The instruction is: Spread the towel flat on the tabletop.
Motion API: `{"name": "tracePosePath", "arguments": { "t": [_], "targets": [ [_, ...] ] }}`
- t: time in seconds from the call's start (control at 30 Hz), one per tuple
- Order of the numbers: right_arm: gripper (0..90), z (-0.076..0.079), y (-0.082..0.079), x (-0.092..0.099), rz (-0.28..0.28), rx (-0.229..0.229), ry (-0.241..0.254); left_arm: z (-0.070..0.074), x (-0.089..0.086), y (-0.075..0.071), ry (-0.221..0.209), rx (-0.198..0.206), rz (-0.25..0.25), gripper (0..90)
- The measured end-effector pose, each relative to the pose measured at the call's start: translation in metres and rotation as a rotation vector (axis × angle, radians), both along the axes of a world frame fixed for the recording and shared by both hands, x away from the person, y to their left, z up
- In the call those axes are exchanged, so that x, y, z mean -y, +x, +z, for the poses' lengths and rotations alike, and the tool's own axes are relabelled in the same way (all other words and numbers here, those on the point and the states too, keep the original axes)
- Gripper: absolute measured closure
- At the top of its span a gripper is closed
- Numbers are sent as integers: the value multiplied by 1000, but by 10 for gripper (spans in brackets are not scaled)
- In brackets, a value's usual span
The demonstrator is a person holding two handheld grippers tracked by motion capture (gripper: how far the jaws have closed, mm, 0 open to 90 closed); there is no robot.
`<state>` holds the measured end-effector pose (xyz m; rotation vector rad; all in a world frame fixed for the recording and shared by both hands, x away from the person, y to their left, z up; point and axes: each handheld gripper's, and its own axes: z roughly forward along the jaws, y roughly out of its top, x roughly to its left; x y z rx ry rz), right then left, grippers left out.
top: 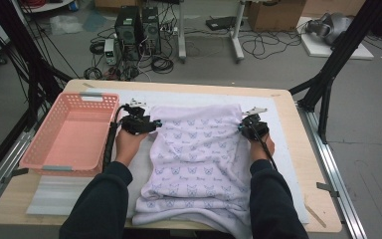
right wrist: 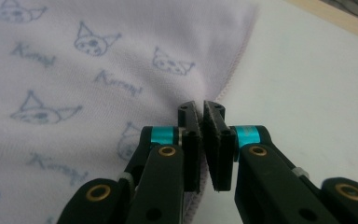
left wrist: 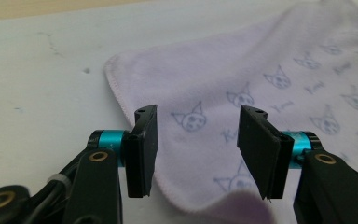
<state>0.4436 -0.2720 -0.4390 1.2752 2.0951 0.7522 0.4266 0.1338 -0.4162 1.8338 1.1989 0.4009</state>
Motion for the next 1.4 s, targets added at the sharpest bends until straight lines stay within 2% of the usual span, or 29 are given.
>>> {"name": "tracePosePath", "arguments": {
  "t": [0.03,0.07,0.13,0.2,0.3,0.33,0.4,0.5,0.57,0.6,0.7,0.73,0.77,0.83,0.87,0.9,0.97,1.0,1.03,1.1,1.13,1.17,1.2,1.3,1.33,1.4],
  "targets": [
    [842,-1,1,4,-18,-12,45,-1,0,-2,-4,-1,-7,483],
    [832,-1,1,6,-20,-15,67,-4,0,-5,-6,-4,-14,483],
    [791,2,-3,8,-14,7,95,-8,0,-10,-2,-7,-31,480],
    [723,8,-8,11,-10,25,131,-14,0,-15,-8,-18,-35,467],
    [611,17,-17,15,10,29,195,-22,0,-22,3,-29,-46,444],
    [592,20,-21,15,15,37,206,-25,0,-24,6,-35,-49,439],
    [553,25,-30,18,38,54,228,-30,3,-25,34,-79,-67,410],
    [516,29,-40,20,63,41,255,-29,6,-27,40,-77,-80,395],
    [481,30,-47,23,88,24,268,-29,10,-29,64,-81,-103,398],
    [454,30,-51,23,105,-11,265,-29,11,-30,77,-74,-108,394],
    [446,31,-62,23,147,-12,236,-28,15,-32,110,-62,-117,405],
    [436,30,-65,23,152,-16,225,-28,16,-34,124,-51,-125,431],
    [426,28,-68,23,158,-22,212,-29,17,-37,120,-31,-138,504],
    [398,21,-71,25,171,-49,208,-31,20,-41,111,-14,-178,702],
    [383,18,-72,25,177,-70,205,-30,21,-42,124,-11,-185,834],
    [377,14,-72,25,186,-84,201,-29,23,-43,152,6,-165,862],
    [373,8,-75,23,198,-103,202,-28,18,-39,160,17,-93,877],
    [373,6,-75,22,202,-106,202,-27,11,-35,156,21,-47,879],
    [375,4,-75,21,203,-108,202,-26,4,-31,133,21,-1,880],
    [389,1,-75,18,205,-120,194,-23,-10,-24,110,28,63,881],
    [411,-1,-74,15,205,-128,189,-21,-14,-23,114,48,88,882],
    [430,-2,-73,13,200,-133,176,-20,-21,-20,98,55,117,883],
    [468,-4,-72,10,188,-122,161,-20,-24,-17,89,45,127,883],
    [810,-2,-68,4,224,-121,166,-20,-26,-11,95,46,147,884],
    [844,-2,-66,1,247,-105,146,-21,-26,-8,101,43,150,884],
    [864,-1,-62,-4,246,-85,115,-21,-25,-4,100,53,164,884]
  ]
}}
